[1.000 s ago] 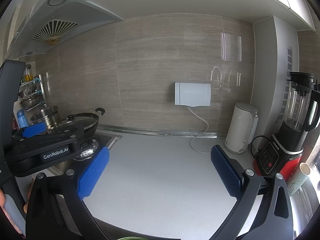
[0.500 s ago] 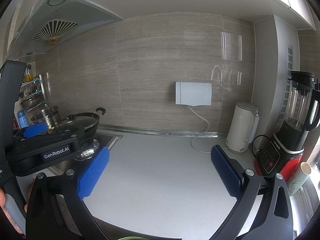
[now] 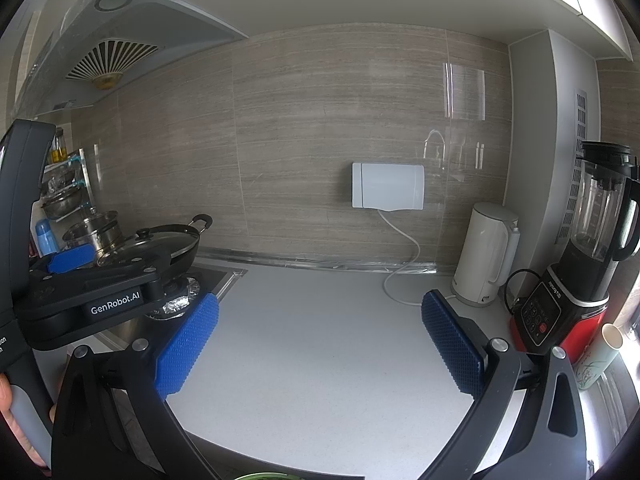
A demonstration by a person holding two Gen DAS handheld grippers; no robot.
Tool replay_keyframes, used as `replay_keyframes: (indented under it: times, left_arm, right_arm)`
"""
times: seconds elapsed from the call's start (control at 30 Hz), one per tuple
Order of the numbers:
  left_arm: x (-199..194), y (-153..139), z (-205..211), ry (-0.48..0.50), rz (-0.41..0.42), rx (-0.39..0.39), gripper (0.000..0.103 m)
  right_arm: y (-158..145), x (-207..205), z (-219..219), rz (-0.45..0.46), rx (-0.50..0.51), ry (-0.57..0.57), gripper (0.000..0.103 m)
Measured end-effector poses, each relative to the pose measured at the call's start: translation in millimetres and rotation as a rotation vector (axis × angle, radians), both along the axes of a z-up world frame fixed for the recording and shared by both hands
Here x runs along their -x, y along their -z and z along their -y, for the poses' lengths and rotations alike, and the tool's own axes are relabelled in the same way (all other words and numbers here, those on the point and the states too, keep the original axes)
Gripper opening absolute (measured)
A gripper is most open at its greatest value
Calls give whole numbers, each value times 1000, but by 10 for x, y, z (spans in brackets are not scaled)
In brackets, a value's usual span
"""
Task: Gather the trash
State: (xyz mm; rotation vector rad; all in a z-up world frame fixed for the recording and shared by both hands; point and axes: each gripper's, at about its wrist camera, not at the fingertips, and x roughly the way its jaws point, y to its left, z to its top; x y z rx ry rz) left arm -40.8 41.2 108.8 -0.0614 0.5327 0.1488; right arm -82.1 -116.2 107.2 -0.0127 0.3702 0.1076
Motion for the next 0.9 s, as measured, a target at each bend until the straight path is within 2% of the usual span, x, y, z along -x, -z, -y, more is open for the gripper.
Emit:
replay_keyframes:
  times: [0.9]
  left_arm:
    - [-62, 65, 62, 22, -15, -16, 95]
  right_arm:
    - [89, -11, 19, -25, -5, 11, 101]
